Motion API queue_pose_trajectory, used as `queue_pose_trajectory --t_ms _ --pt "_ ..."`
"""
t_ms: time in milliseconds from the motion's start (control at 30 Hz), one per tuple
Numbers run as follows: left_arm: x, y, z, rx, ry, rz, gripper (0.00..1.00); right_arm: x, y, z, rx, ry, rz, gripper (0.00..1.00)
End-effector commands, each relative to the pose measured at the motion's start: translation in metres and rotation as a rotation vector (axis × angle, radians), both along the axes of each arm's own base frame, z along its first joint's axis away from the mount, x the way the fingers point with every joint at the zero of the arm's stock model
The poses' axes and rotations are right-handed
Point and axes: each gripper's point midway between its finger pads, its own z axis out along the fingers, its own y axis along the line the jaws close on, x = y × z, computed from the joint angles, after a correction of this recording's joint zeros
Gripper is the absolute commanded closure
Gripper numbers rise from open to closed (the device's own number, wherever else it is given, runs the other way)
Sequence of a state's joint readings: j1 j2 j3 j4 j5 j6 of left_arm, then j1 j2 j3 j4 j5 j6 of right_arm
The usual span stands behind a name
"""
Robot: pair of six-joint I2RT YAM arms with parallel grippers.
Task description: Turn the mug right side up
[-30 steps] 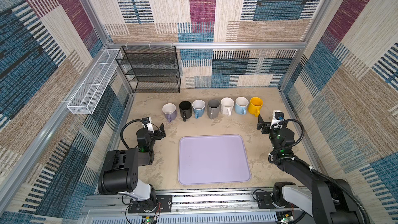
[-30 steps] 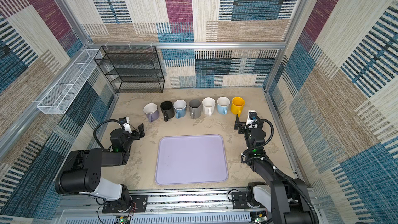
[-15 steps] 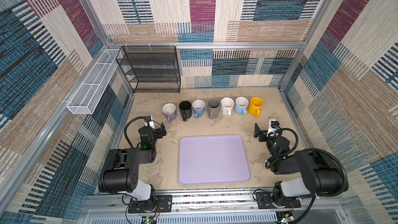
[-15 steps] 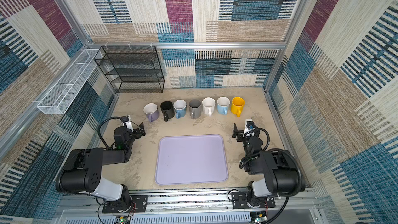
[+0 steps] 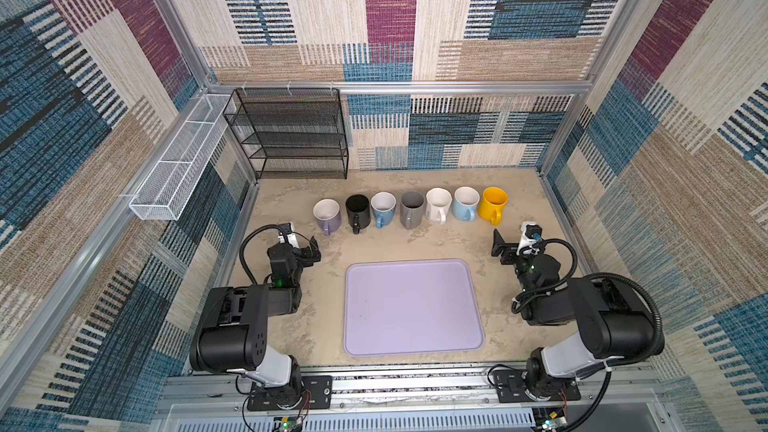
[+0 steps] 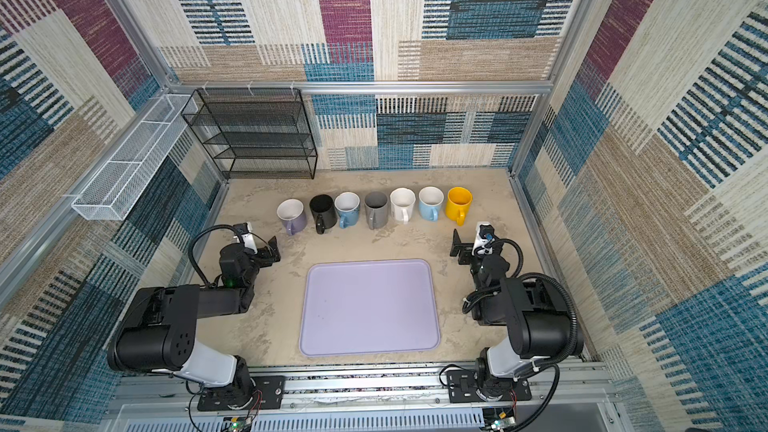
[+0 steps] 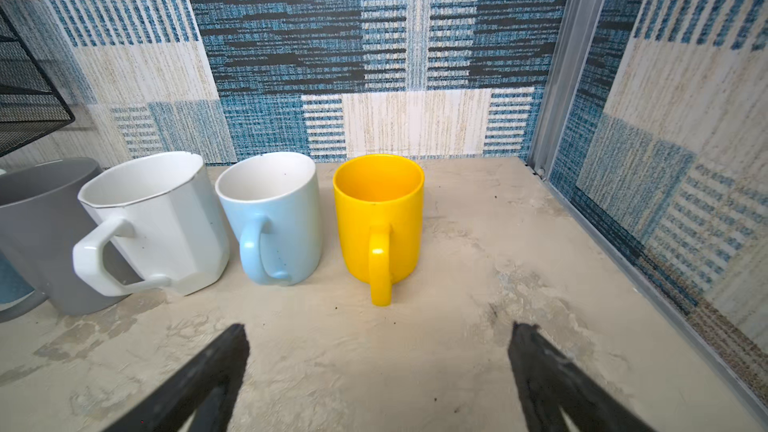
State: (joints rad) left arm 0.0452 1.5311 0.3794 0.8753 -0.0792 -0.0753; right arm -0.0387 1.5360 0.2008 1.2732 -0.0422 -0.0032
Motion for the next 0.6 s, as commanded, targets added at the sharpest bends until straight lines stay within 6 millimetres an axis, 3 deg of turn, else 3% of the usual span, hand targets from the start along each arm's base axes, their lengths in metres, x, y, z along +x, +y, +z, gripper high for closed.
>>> queue_pose_trajectory --t_ms 0,400,467,567 --pt "0.002 0.003 0.004 0.025 -0.009 0.006 0.00 0.000 0.002 0.007 0.005 -0.027 0.008 0.00" --pt "0.004 0.000 0.003 0.027 0.002 -0.012 0.00 0.001 0.002 0.006 0.002 -0.023 0.008 0.00" --pt "0.004 0.000 0.003 0.027 0.003 -0.012 0.00 0.005 0.013 0.004 -0.023 -0.010 0.071 0.00" --pt "0.004 0.000 0.003 0.027 0.003 -0.012 0.00 0.007 0.014 0.003 -0.024 0.001 0.077 0.00"
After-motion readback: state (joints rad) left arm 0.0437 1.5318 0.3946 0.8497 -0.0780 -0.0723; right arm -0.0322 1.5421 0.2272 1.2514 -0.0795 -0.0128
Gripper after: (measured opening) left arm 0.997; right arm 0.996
